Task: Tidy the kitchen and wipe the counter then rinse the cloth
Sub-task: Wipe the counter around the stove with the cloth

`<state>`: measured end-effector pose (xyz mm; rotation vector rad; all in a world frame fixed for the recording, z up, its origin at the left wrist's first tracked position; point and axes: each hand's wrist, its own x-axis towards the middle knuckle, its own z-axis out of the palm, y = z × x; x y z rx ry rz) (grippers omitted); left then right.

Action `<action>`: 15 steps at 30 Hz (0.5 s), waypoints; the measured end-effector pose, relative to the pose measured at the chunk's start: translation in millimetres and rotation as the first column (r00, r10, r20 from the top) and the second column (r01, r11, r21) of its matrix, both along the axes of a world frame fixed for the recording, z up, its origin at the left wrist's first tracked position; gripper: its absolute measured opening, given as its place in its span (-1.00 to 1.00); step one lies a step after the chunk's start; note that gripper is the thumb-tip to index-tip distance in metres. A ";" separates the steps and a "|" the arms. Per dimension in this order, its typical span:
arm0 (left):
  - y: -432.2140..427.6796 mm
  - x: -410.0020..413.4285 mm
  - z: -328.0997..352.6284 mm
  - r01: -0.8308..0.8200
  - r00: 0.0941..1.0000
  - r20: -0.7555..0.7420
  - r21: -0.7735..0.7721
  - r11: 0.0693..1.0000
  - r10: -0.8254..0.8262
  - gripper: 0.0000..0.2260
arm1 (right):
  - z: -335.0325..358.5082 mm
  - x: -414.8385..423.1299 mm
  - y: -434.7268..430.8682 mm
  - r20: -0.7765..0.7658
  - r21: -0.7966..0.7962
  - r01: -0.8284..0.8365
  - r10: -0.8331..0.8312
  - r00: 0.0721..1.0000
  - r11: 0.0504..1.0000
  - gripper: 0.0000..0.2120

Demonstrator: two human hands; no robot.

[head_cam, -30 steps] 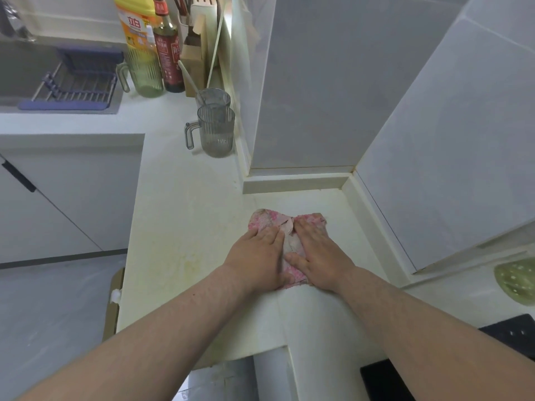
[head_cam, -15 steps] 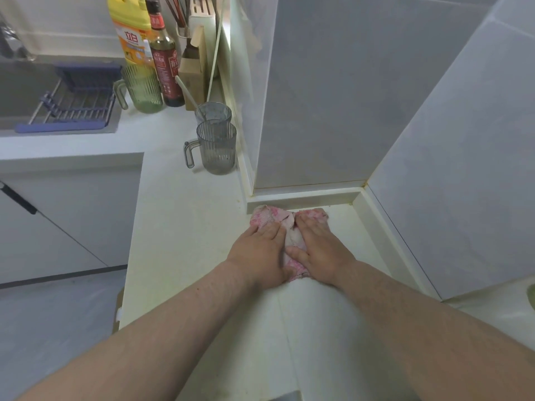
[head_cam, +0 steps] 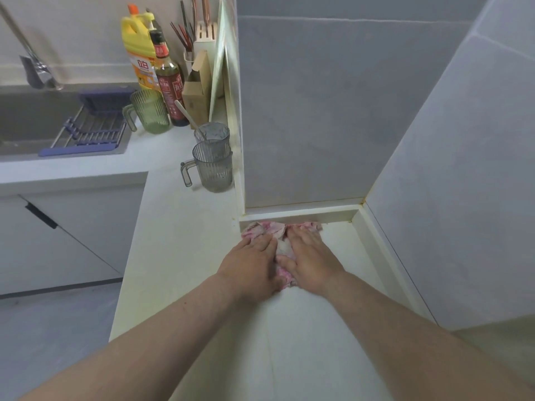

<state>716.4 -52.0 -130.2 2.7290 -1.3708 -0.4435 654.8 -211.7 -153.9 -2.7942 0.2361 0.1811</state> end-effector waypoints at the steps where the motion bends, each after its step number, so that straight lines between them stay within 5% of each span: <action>1: 0.8 -1.7 0.0 0.000 1.000 0.009 -0.008 1.000 0.000 -0.26 | 0.7 -0.9 0.8 -0.008 0.006 0.001 -0.001 1.000 1.000 -0.30; 8: 29.6 -21.7 9.1 0.065 0.998 0.017 0.013 0.998 -0.066 -0.25 | -3.1 -25.8 22.9 -0.061 0.025 -0.022 0.024 0.998 0.999 -0.24; 11: 45.2 -28.7 9.0 0.097 0.995 0.003 0.017 0.995 -0.097 -0.40 | 2.9 -39.2 35.6 -0.105 0.044 -0.025 0.029 0.994 0.999 -0.22; 15: 59.3 -41.7 11.4 0.151 0.988 -0.013 0.018 0.988 -0.151 -0.40 | 10.9 -57.6 47.7 -0.140 0.047 -0.051 0.057 0.988 0.998 0.01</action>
